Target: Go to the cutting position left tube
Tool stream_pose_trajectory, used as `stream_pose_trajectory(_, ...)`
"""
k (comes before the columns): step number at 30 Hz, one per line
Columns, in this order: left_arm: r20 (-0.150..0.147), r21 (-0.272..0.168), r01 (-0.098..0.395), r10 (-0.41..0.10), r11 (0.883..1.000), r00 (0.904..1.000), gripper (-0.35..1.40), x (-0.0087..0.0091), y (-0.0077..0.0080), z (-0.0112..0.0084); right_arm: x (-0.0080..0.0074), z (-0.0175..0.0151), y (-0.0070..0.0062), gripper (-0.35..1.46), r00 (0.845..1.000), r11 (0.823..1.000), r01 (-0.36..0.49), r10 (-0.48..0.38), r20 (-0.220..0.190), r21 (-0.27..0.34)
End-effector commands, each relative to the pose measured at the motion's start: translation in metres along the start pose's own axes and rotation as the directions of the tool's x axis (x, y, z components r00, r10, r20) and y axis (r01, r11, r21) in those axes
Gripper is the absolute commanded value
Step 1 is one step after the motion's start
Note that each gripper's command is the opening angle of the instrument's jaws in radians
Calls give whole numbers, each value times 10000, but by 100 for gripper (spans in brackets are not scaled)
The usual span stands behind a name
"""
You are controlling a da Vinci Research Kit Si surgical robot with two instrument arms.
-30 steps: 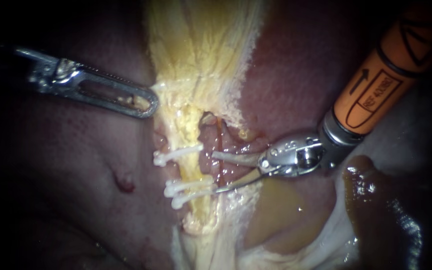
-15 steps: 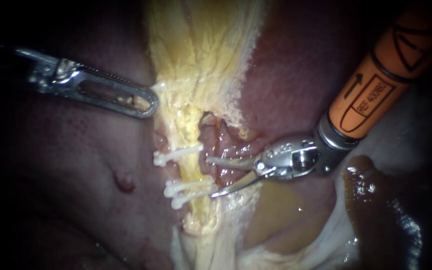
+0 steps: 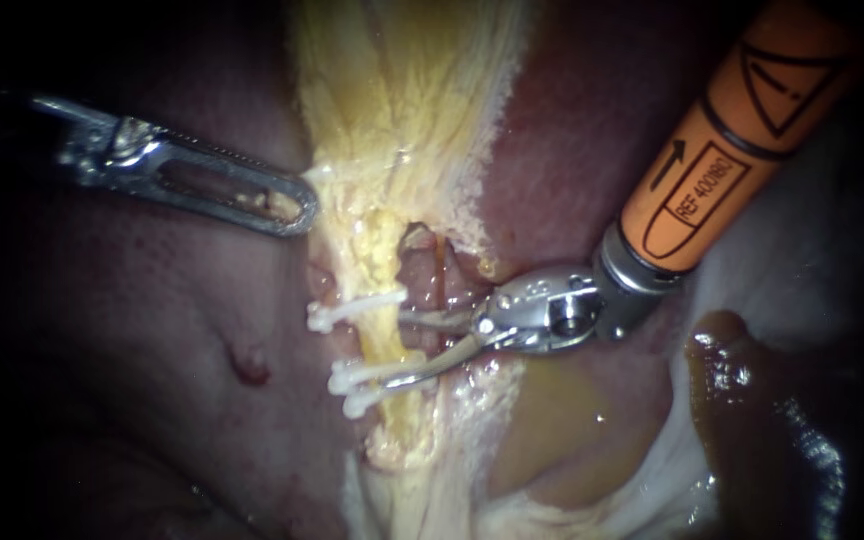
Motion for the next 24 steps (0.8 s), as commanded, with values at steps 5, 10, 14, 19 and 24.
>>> stream_pose_trajectory(5, 0, -6, 4, -4, 10000, 10000, -35, 0, 0, 1, 8, 11, -4, 141, 9996, 9988, 200, -190, -222, 437)
stream_pose_trajectory(10, 5, -12, 9, -9, 10000, 10000, -35, -1, -1, 3, 13, 25, -2, 138, 9996, 9975, 235, -224, -165, 668)
stream_pose_trajectory(14, 7, -14, 11, -11, 10000, 10000, -35, -1, -1, 4, 16, 40, 5, 138, 9995, 9964, 277, -265, -155, 797)
stream_pose_trajectory(19, 6, -14, 10, -10, 10000, 10000, -35, -1, -1, 4, 20, 55, 10, 138, 9994, 9955, 304, -287, -208, 901)
stream_pose_trajectory(24, 6, -14, 10, -10, 10000, 10000, -35, -1, -1, 4, 21, 57, 11, 135, 9995, 9938, 283, -264, -196, 1079)
